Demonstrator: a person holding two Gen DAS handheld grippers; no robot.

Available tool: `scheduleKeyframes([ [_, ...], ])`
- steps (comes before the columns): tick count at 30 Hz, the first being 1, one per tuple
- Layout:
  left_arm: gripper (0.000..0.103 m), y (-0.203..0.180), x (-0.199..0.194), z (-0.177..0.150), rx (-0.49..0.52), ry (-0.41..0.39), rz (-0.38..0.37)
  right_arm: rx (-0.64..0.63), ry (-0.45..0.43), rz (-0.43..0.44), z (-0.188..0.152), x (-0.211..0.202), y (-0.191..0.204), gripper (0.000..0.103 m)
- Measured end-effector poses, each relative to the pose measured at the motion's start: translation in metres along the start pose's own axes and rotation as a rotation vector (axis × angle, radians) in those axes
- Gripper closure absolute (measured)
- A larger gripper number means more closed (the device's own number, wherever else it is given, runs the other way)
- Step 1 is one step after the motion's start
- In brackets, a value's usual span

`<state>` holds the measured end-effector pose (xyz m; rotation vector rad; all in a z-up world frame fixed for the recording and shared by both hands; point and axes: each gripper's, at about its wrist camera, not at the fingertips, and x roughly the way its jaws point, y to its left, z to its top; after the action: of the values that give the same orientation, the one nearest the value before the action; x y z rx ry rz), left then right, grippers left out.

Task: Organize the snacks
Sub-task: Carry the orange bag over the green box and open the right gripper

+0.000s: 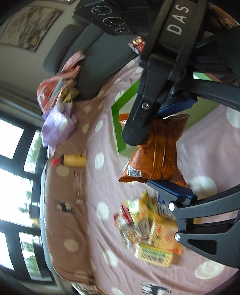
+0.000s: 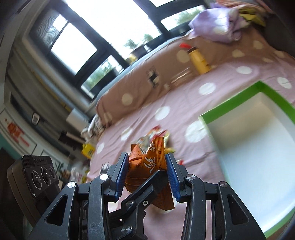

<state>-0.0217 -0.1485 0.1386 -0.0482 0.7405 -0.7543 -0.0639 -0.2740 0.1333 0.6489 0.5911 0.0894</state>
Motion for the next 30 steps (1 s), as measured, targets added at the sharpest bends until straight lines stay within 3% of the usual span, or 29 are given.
scheduleKeyframes([
  [10, 0.037, -0.068, 0.077, 0.009, 0.155, 0.127, -0.132, 0.245, -0.087, -0.106, 0.014, -0.035, -0.091, 0.059],
  [18, 0.039, -0.105, 0.112, 0.003, 0.215, 0.209, -0.168, 0.386, -0.109, -0.144, 0.011, -0.049, -0.142, 0.059],
  [30, 0.039, -0.11, 0.144, -0.013, 0.227, 0.299, -0.171, 0.486, -0.07, -0.214, 0.007, -0.042, -0.175, 0.059],
])
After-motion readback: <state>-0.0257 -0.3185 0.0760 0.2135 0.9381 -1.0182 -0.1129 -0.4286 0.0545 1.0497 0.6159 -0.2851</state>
